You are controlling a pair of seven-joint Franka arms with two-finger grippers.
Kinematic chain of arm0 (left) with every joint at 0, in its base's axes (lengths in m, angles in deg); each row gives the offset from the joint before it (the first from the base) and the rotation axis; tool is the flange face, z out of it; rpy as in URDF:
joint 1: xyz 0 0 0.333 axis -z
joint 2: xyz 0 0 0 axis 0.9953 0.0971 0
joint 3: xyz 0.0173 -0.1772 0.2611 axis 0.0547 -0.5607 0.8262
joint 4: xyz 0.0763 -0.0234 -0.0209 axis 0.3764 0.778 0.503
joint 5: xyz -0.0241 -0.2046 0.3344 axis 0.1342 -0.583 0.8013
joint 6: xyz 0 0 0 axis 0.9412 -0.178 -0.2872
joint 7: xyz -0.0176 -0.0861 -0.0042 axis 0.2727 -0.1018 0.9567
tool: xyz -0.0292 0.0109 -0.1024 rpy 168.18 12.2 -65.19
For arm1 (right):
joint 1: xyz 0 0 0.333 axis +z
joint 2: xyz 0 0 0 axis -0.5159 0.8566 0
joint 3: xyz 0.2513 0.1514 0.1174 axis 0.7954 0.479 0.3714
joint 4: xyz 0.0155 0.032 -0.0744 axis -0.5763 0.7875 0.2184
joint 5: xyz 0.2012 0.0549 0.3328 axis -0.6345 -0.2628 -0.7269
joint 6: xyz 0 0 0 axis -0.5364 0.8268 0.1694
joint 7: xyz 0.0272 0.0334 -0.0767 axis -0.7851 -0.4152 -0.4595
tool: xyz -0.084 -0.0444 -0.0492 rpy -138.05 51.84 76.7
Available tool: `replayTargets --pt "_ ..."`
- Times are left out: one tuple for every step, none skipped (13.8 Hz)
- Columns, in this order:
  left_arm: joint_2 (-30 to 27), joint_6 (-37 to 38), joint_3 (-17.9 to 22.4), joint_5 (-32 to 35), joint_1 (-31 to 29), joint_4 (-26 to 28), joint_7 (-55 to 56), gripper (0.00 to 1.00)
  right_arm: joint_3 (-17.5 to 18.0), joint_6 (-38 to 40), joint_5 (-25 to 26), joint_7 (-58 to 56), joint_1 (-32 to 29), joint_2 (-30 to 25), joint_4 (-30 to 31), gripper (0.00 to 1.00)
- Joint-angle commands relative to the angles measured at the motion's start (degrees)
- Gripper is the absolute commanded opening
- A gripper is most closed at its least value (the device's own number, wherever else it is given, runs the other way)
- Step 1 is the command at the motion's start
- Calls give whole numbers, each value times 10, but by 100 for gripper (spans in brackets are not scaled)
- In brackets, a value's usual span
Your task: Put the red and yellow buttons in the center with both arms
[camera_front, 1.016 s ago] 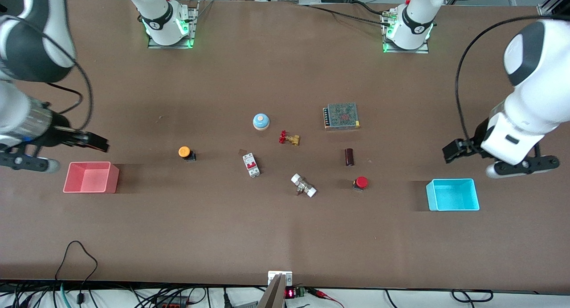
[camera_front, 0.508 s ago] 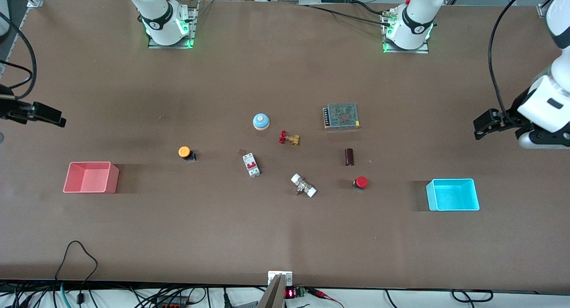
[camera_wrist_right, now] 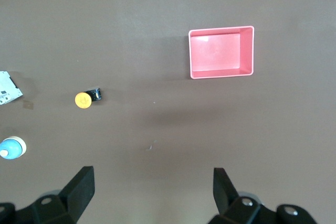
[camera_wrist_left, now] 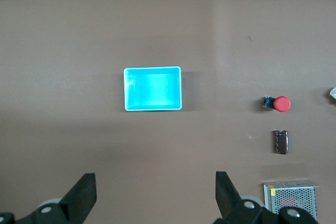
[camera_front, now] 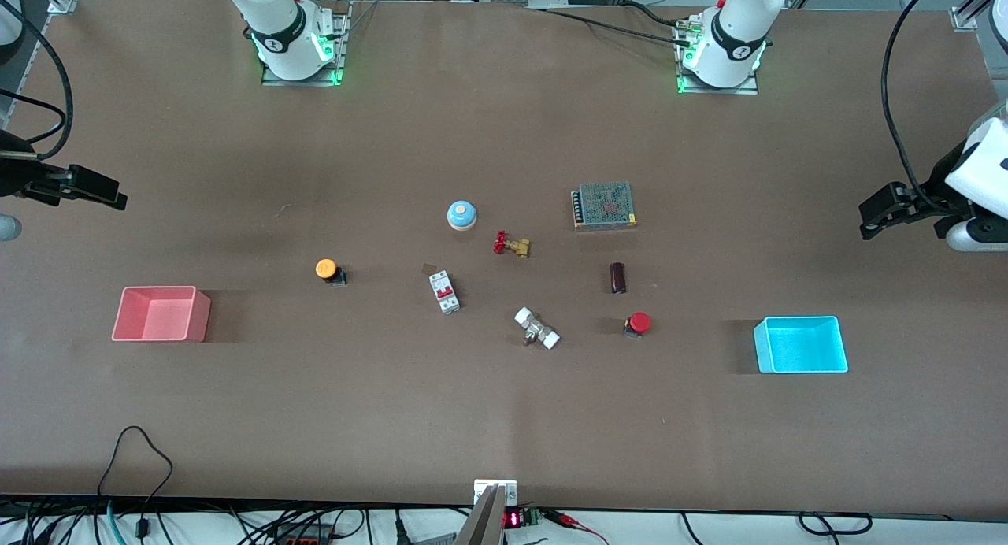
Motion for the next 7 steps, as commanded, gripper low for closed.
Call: replayTargets --pt "-22 5 -1 -21 -12 10 -13 100 0 -5 3 -8 1 -11 7 100" --pt "-23 6 3 -21 -6 11 -13 100 0 -1 0 -8 1 -12 6 100" --pt "-29 9 21 -21 15 11 -13 100 1 1 -1 -9 -4 -16 7 100" --pt "-36 15 66 -21 60 12 -12 100 12 3 0 -8 -11 -18 7 100" --pt "-42 23 102 -21 98 12 -10 100 55 4 3 -8 -54 -23 8 100" --pt "-45 30 124 -21 122 12 -10 100 105 3 4 -8 -105 -26 9 100" --pt "-53 33 140 -21 140 15 -10 100 139 0 13 -8 -135 -29 11 100"
